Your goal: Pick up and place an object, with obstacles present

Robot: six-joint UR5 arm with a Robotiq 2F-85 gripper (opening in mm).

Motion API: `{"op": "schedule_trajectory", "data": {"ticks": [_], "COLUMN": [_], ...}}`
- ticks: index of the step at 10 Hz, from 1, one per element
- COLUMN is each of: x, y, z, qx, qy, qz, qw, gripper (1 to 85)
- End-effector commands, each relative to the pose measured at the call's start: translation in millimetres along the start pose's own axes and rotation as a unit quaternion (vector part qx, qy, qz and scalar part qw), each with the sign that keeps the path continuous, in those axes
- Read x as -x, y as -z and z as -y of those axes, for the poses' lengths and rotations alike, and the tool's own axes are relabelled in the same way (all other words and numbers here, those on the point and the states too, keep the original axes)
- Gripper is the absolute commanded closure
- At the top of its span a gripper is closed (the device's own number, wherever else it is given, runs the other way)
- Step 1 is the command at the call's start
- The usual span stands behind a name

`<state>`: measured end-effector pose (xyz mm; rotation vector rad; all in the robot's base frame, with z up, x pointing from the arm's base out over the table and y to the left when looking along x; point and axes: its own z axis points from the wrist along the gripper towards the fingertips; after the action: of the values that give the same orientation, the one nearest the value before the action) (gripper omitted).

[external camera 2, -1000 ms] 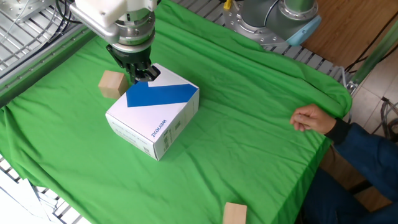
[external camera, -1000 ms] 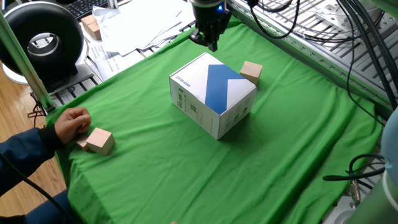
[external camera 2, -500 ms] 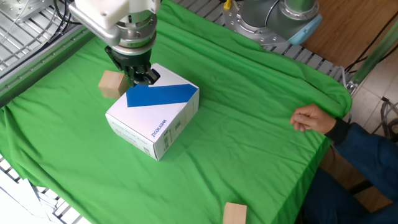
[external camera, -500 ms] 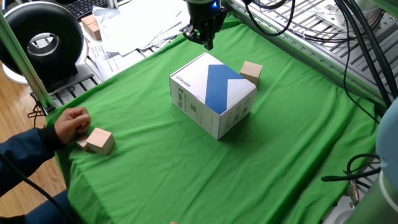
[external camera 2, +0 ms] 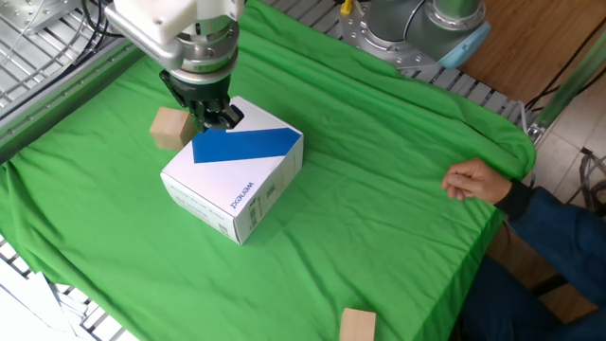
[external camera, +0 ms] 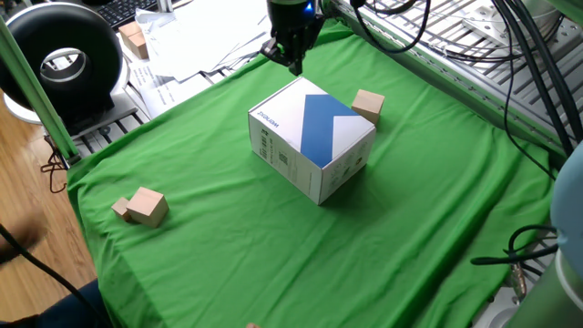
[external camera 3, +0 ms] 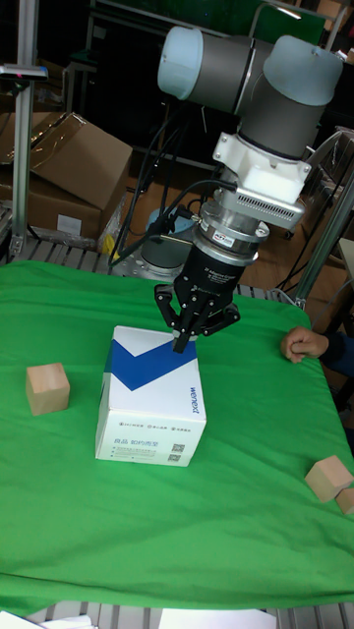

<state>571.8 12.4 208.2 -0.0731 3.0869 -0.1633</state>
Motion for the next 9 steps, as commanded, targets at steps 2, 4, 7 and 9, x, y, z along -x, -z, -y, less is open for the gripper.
{"op": "schedule_trajectory", "data": {"ticks": [2, 4, 7, 9], "x": [-5.0, -20.2, -27.3, -28.4], "y": [1.4, 2.0, -53.2, -85.4], "z": [4.0, 31.4, 112.5, 123.3], "qx": [-0.007, -0.004, -0.032, -0.025], "qy": [0.014, 0.03, 0.072, 0.08], "qz": [-0.01, -0.029, 0.019, 0.035], "qw": [0.9998, 0.9991, 0.9967, 0.9958], "gripper": [84.0, 84.0, 83.3, 84.0]}}
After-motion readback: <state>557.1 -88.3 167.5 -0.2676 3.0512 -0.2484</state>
